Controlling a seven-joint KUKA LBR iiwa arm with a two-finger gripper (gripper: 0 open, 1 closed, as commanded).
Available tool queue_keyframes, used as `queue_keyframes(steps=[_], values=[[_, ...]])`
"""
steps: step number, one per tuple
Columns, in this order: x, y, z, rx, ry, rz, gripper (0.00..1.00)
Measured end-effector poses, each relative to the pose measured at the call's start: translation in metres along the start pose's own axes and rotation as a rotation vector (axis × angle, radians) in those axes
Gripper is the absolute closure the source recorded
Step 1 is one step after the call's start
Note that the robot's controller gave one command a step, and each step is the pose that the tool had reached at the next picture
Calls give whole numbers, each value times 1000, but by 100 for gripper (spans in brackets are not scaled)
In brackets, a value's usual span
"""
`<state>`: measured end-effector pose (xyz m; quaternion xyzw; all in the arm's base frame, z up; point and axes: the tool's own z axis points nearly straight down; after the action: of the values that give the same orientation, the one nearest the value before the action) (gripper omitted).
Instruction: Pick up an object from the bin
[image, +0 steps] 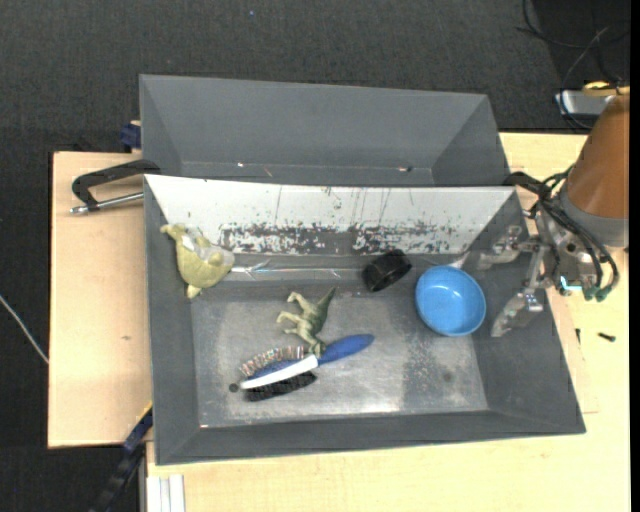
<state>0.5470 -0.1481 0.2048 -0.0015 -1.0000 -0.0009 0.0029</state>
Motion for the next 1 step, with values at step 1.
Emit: queue_keyframes(steps=[1], values=[[1, 20, 132, 7, -13, -531, 0]])
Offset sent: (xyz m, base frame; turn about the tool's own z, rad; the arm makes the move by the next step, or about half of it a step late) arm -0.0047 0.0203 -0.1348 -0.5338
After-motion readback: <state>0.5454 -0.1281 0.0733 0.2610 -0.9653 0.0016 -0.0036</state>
